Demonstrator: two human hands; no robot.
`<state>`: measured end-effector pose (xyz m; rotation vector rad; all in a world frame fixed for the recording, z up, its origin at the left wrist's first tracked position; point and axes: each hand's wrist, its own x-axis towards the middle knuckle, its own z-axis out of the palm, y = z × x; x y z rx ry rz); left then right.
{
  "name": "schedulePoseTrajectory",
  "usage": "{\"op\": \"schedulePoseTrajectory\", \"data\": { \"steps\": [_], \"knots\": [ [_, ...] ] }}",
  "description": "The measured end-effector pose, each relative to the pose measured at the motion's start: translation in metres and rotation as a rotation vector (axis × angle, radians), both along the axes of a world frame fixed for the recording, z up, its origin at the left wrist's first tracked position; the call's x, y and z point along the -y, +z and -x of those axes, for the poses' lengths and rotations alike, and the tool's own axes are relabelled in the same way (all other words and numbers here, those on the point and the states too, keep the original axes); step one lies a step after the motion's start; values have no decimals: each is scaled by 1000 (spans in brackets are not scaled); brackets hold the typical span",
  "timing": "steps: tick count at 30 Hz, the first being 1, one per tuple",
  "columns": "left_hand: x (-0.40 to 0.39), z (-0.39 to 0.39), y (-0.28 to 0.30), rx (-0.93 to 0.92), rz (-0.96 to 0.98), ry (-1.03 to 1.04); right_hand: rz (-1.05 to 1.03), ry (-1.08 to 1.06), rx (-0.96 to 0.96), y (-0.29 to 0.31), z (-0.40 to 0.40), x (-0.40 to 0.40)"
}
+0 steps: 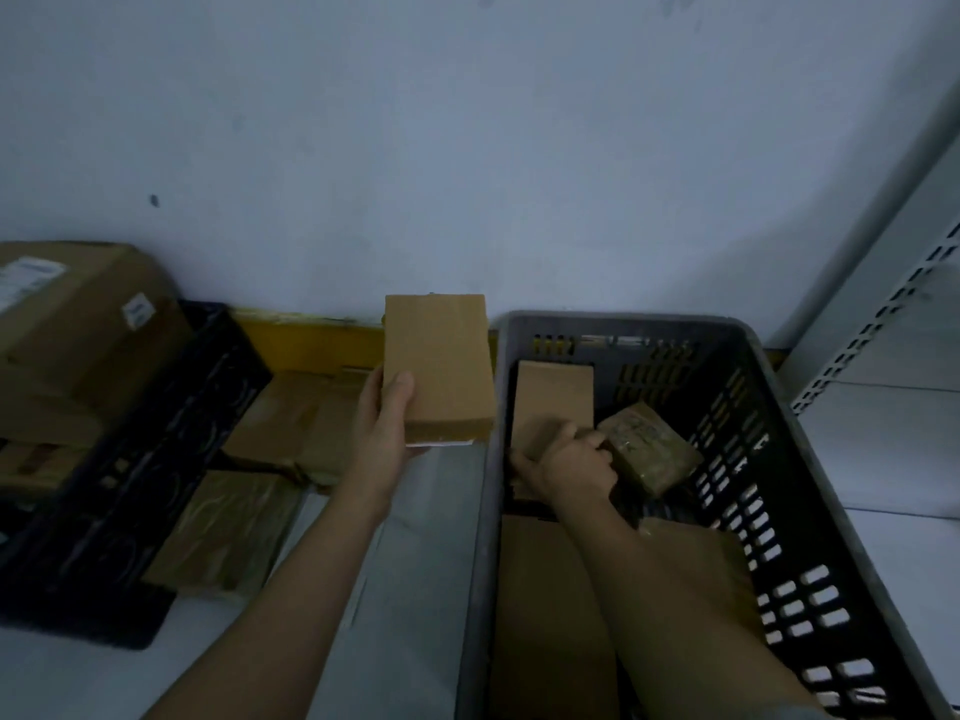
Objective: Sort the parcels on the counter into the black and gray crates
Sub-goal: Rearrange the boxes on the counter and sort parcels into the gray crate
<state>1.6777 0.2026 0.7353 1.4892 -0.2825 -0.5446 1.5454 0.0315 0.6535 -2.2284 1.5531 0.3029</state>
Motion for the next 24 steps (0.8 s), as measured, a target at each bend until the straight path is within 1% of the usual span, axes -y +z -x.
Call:
{"op": "schedulePoseTrajectory", "data": {
  "steps": [2, 5, 9, 13, 19, 24],
  "knots": [
    [-11, -6, 3, 31, -18, 4, -19, -43, 13, 2, -7, 0],
    [-24, -9, 3, 18, -37, 29, -35, -103, 49, 1, -9, 4],
    [-36, -3, -3, 22, -66, 9, -25, -78, 63, -3, -7, 11],
    [-44, 4, -9, 9, -71, 17, 15, -43, 110, 6, 8, 12],
    [-57, 10, -11, 1, -92, 29, 136, -70, 385, 62, 40, 10],
    [-76, 6, -24, -42, -105, 42, 232, -70, 568, 109, 59, -23]
  ]
}}
